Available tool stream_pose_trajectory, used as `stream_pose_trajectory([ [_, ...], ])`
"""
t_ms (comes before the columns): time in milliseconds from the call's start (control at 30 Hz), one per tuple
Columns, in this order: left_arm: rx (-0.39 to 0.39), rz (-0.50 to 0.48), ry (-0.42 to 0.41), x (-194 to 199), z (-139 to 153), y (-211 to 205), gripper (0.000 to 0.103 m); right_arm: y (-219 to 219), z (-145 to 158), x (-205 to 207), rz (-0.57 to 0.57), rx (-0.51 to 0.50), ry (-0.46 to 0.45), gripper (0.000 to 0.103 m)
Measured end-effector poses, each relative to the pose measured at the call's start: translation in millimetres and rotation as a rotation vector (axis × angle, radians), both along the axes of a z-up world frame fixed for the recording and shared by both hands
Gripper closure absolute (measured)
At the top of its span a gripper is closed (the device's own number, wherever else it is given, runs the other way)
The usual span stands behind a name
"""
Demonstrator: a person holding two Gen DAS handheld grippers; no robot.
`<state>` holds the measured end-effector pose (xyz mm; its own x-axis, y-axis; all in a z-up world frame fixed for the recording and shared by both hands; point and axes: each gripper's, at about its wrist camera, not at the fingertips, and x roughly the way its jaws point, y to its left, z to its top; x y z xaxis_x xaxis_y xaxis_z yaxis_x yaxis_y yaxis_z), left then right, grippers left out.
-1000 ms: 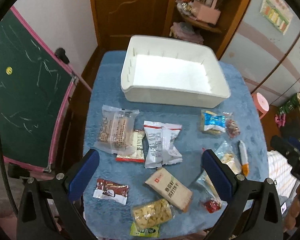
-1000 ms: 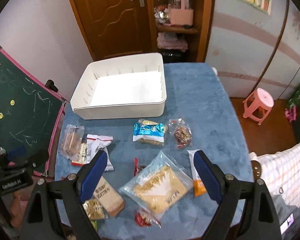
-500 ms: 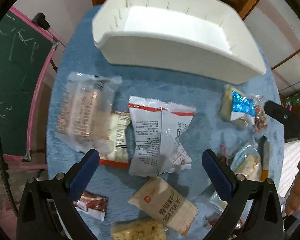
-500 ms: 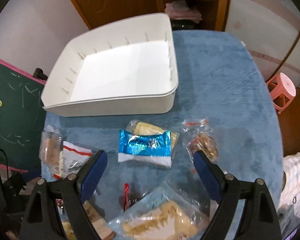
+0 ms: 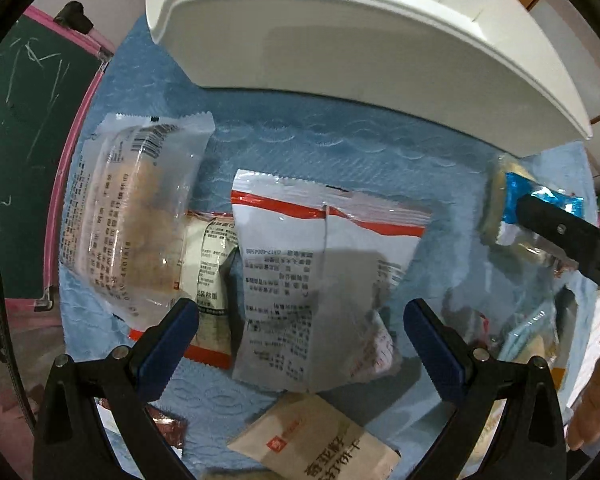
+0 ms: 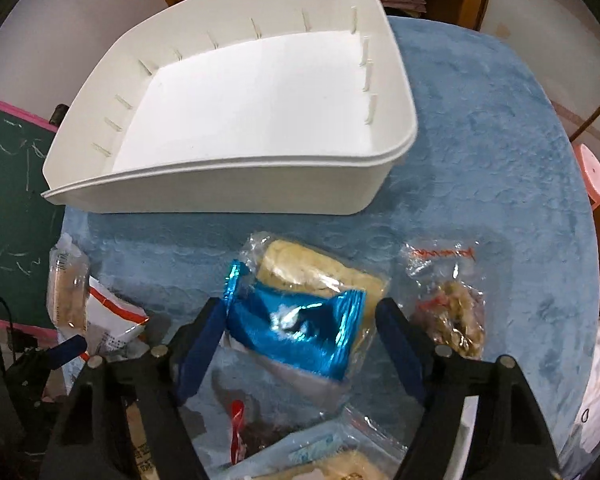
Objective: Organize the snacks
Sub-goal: 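Grasp the white-and-red bag with left tool while right tool grasps blue foil snack, then carry both snacks over the white bin and open both tools to drop them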
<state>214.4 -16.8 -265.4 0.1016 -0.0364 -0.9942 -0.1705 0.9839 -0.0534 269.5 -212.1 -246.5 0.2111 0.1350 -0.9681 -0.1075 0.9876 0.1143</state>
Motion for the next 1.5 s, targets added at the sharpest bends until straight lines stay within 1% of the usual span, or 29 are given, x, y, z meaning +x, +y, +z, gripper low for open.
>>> stream_pose_trajectory([
  [33, 0.001, 0.006, 0.004, 1.5, -2.2, -1.4, 0.001, 2.0, 0.0, 0.6, 0.009, -0.012, -0.006, 0.028],
  [67, 0.003, 0.011, 0.006, 2.5, -4.2, -1.5, 0.001, 3.4, 0.6, 0.5, 0.015, -0.025, -0.012, 0.032],
  [100, 0.007, 0.017, 0.008, 5.5, -7.2, -2.7, 0.001, 4.0, 1.2, 1.5, 0.02, -0.039, -0.02, 0.041],
  [167, 0.017, 0.019, 0.009, 8.8, -10.4, -4.9, 0.001, 5.4, 3.4, 2.4, 0.026, -0.079, -0.037, 0.051],
  [200, 0.019, 0.016, 0.009, 11.6, -12.0, -5.1, 0.001, 3.8, 5.1, 2.4, 0.027, -0.078, -0.039, 0.053],
  [233, 0.026, 0.014, 0.008, 11.9, -13.2, -6.8, 0.002, 2.1, 6.2, 2.7, 0.026, -0.075, -0.037, 0.054],
  [267, 0.035, 0.011, 0.009, 10.9, -14.1, -6.9, 0.008, 1.0, 6.5, 2.7, 0.026, -0.077, -0.035, 0.056],
  [300, 0.04, 0.006, 0.011, 9.9, -13.9, -6.1, 0.012, -0.1, 7.6, 1.9, 0.027, -0.078, -0.036, 0.058],
  [333, 0.04, 0.0, 0.01, 7.8, -12.5, -7.0, 0.014, -1.0, 9.4, 0.7, 0.027, -0.08, -0.041, 0.059],
  [367, 0.04, -0.005, 0.001, 5.8, -11.7, -9.8, 0.022, -1.4, 11.5, -0.8, 0.027, -0.086, -0.045, 0.06],
  [400, 0.045, -0.011, -0.009, 5.3, -10.0, -12.2, 0.033, -1.7, 13.5, -2.4, 0.028, -0.09, -0.05, 0.06],
  [433, 0.051, -0.021, -0.016, 4.9, -8.5, -14.1, 0.039, -4.0, 17.3, -5.3, 0.027, -0.089, -0.058, 0.06],
  [500, 0.043, -0.035, -0.016, 4.0, -7.9, -13.8, 0.043, -6.5, 24.0, -9.5, 0.017, -0.085, -0.07, 0.06],
  [567, 0.04, -0.039, -0.013, 1.9, -7.6, -13.8, 0.045, -9.7, 30.5, -13.8, 0.006, -0.074, -0.08, 0.061],
  [667, 0.039, -0.05, -0.027, -2.1, 6.2, -6.4, 0.046, -12.0, 41.7, -20.9, -0.007, -0.064, -0.101, 0.061],
  [833, 0.023, -0.101, -0.082, -14.1, 48.0, -4.7, 0.046, -11.1, 66.1, -36.4, -0.016, -0.045, -0.137, 0.061],
  [1000, -0.001, -0.161, -0.185, -20.6, 110.3, -4.6, 0.046, -0.7, 96.5, -48.8, 0.003, -0.017, -0.184, 0.061],
  [1133, -0.001, -0.188, -0.291, -11.4, 165.3, 2.9, 0.046, 8.4, 135.8, -54.3, 0.034, 0.016, -0.249, 0.061],
  [1200, 0.013, -0.201, -0.356, -5.2, 193.6, 5.9, 0.045, 11.0, 154.8, -52.2, 0.045, 0.025, -0.288, 0.06],
  [1267, 0.023, -0.216, -0.427, 4.7, 223.1, 5.2, 0.045, 13.4, 180.4, -45.0, 0.056, 0.032, -0.342, 0.06],
  [1333, 0.032, -0.221, -0.476, 16.0, 243.0, 5.1, 0.045, 15.5, 201.1, -33.9, 0.061, 0.037, -0.385, 0.06],
  [1400, 0.047, -0.219, -0.521, 31.1, 258.7, 4.4, 0.045, 17.6, 215.9, -22.7, 0.06, 0.041, -0.416, 0.06],
  [1500, 0.064, -0.21, -0.557, 56.6, 269.4, 3.0, 0.045, 21.2, 230.1, -0.7, 0.05, 0.029, -0.461, 0.06],
])
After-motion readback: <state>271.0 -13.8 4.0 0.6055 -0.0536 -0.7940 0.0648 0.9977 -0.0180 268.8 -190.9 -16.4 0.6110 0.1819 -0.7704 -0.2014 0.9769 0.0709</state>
